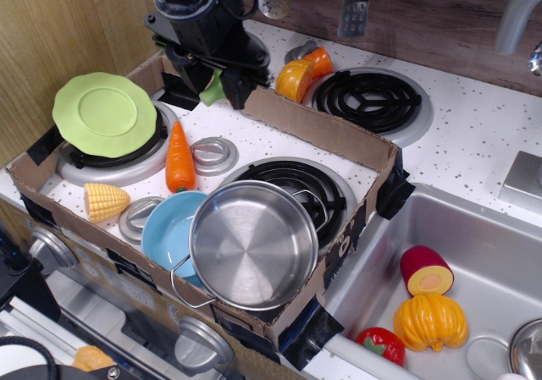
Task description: Put broccoli in pot
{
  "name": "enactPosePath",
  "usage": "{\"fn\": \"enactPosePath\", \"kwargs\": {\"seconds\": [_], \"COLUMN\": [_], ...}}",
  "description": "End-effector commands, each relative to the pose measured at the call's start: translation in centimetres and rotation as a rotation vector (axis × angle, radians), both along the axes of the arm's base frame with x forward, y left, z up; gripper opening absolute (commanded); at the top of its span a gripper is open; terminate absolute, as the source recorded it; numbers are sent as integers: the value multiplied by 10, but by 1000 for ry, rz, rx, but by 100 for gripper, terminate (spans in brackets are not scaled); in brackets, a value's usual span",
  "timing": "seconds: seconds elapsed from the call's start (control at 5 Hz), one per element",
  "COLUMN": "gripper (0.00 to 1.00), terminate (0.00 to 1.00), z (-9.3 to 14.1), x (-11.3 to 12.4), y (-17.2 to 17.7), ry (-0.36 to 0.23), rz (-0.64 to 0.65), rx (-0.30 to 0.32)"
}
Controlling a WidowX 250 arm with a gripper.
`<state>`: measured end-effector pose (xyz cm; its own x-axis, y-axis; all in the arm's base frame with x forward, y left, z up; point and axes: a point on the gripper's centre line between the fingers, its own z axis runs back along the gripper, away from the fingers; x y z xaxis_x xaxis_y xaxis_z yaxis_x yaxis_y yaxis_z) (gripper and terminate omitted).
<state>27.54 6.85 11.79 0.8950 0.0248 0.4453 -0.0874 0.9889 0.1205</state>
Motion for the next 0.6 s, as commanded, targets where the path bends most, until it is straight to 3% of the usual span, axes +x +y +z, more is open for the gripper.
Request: {"fn": "enactPosePath", "kwargs": {"seconds": [0.0, 0.4], "gripper": [0, 0], "terminate": [0, 0], "z": [13, 0], "x": [-54, -73], "y": [-42, -61], "ry": [-29, -1], "rz": [153, 204], "rx": [16, -12]}}
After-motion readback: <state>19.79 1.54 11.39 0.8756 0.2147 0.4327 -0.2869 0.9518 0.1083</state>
